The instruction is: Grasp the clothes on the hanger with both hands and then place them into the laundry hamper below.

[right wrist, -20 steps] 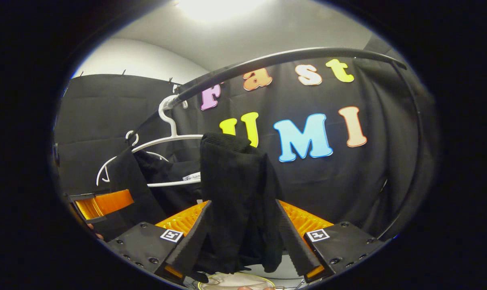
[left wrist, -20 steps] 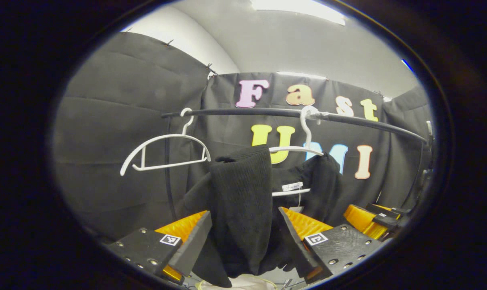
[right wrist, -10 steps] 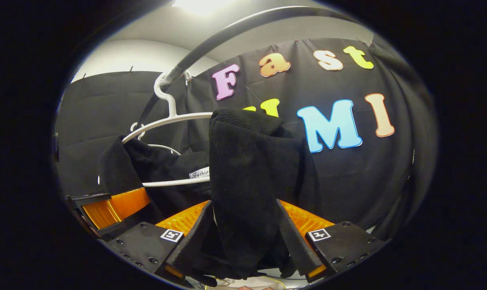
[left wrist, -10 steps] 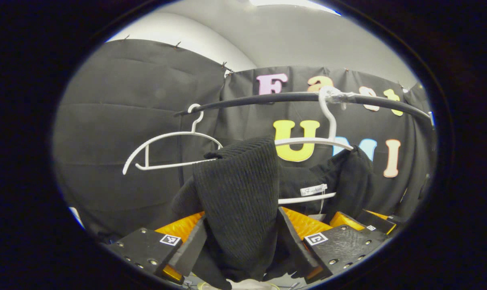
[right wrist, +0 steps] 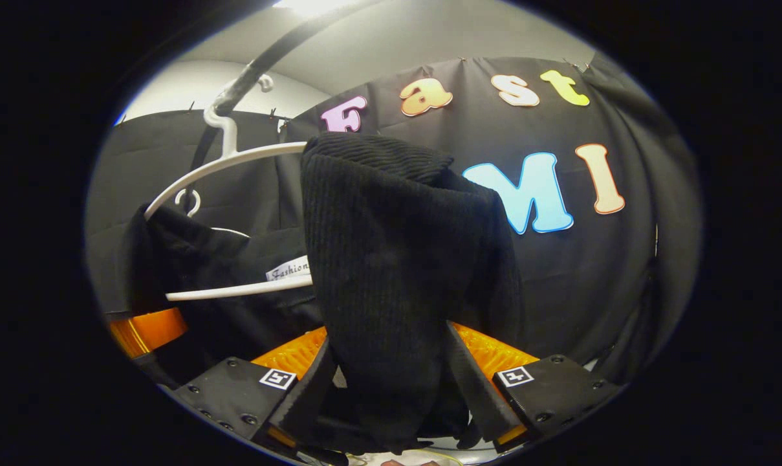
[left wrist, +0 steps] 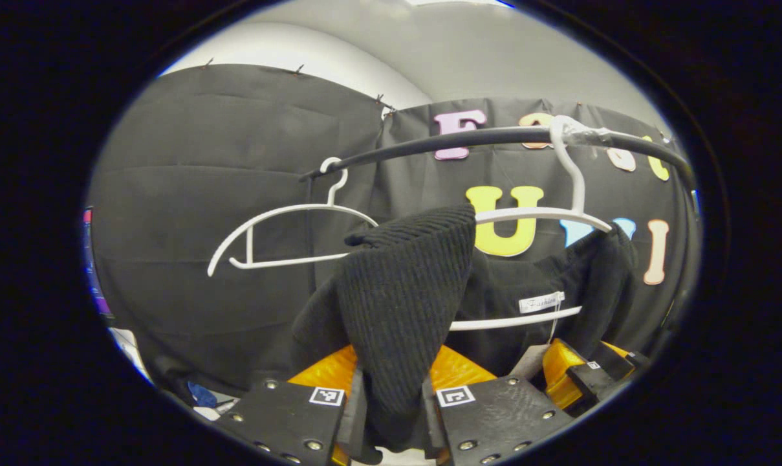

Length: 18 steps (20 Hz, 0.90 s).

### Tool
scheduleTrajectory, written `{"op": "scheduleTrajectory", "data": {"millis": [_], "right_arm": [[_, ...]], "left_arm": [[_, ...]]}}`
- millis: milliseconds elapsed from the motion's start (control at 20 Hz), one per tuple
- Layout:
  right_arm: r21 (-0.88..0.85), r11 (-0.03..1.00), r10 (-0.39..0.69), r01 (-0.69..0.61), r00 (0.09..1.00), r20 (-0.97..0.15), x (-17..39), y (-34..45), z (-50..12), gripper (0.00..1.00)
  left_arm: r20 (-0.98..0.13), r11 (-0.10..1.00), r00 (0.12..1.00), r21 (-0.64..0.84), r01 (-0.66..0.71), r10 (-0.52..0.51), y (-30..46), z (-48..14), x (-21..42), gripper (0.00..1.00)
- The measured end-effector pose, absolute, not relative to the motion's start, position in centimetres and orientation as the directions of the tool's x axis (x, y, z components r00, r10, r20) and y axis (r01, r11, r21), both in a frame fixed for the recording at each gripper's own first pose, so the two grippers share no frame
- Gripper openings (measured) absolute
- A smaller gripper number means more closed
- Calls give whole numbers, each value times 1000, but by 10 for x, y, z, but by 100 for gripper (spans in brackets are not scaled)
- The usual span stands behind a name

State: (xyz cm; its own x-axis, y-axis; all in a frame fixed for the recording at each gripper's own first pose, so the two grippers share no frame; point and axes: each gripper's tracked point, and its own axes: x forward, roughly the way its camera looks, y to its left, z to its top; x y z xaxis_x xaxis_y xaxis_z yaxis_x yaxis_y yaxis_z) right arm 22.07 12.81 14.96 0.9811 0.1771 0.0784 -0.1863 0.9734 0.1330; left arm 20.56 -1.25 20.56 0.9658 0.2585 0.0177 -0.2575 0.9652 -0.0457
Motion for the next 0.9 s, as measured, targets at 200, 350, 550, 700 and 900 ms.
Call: {"op": "scheduleTrajectory", "data": {"millis": [200, 350, 550, 700, 900], "right_arm": [[110, 979, 161, -171, 983, 87, 237, 119, 157, 79], [131, 968, 204, -214, 975, 84, 242, 119, 159, 36], [120, 948, 288, -295, 955, 69, 233, 120, 157, 0], [107, 950, 285, -294, 955, 85, 220, 108, 164, 0], [92, 958, 263, -273, 959, 108, 208, 91, 177, 2]], "left_arm": [[22, 971, 972, -40, -235, 236, -10, 204, 197, 16], [30, 980, 980, -48, -195, 197, -10, 205, 192, 2], [45, 986, 986, -42, -161, 163, -7, 211, 182, 2], [44, 991, 991, -49, -125, 127, -7, 217, 172, 2], [27, 992, 996, -93, -84, 87, -3, 222, 168, 2]]}}
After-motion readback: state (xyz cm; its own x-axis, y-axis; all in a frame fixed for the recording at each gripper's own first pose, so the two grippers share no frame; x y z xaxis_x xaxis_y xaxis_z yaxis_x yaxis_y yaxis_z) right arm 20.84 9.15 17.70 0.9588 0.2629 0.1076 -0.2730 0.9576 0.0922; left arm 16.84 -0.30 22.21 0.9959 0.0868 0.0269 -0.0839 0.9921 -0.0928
